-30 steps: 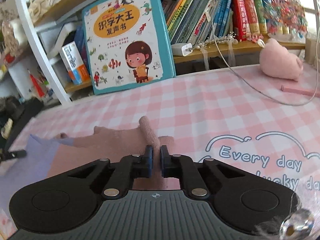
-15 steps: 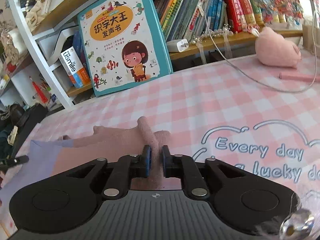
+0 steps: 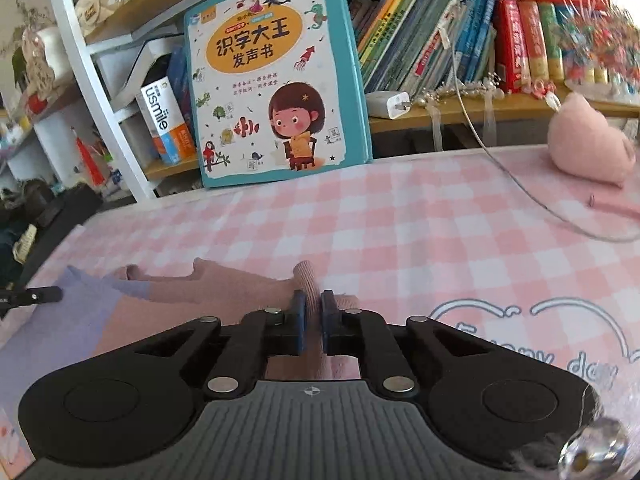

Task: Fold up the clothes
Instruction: 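Lift the folded edge with both tools and fold it again toward the collar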

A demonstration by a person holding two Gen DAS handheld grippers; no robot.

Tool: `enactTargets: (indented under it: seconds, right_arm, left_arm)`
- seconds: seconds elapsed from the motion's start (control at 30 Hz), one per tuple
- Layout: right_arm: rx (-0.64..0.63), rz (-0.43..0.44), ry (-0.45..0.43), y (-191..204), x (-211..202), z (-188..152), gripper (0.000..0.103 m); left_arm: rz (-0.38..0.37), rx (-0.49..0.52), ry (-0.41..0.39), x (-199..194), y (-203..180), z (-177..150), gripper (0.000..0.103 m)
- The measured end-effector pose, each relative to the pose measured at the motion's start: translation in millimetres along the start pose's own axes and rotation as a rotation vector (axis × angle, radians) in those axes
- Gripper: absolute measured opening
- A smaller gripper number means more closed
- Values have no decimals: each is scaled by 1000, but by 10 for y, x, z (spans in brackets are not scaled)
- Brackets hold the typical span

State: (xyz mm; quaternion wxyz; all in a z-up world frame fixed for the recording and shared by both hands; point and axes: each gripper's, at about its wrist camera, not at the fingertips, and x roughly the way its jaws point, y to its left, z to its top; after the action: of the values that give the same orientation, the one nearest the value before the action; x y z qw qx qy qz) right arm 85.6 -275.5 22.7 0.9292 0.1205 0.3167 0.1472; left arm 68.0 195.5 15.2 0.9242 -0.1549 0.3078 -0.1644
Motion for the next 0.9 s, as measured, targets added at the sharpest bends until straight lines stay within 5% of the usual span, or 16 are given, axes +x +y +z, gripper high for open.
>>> enactTargets:
  seconds: [0.17,0.43,0.5,0.53,0.57,0.8,0.87,0.9]
  right_arm:
    - [71,31,-3,-107,13,-47,5]
    - [102,56,10,-154,-1,-64,10]
    - [108,70,21,-157,-34,-63,22]
    - [102,81,29,-143,-73,-64,41]
    - [87,82,34,-121,-111,-73,59]
    - [69,67,79,-84,-259,-248,50]
    - [130,97,83,-125,-272,-281,33]
    - [151,98,76,-135,-276,-299,31]
  left_arm:
    - [42,-26,22,83,48,-111,5]
    - [-4,-140,-9,-14,205,-167,12]
    - [28,-148,-9,-83,198,-173,36]
    - [36,-163,-12,-112,210,-197,65]
    - [44,-178,-15,-140,222,-223,72]
    - [-14,-228,4,-233,219,-329,64]
    - [-51,-248,30,-193,204,-354,42]
    - [-71,-257,45,-164,194,-371,39]
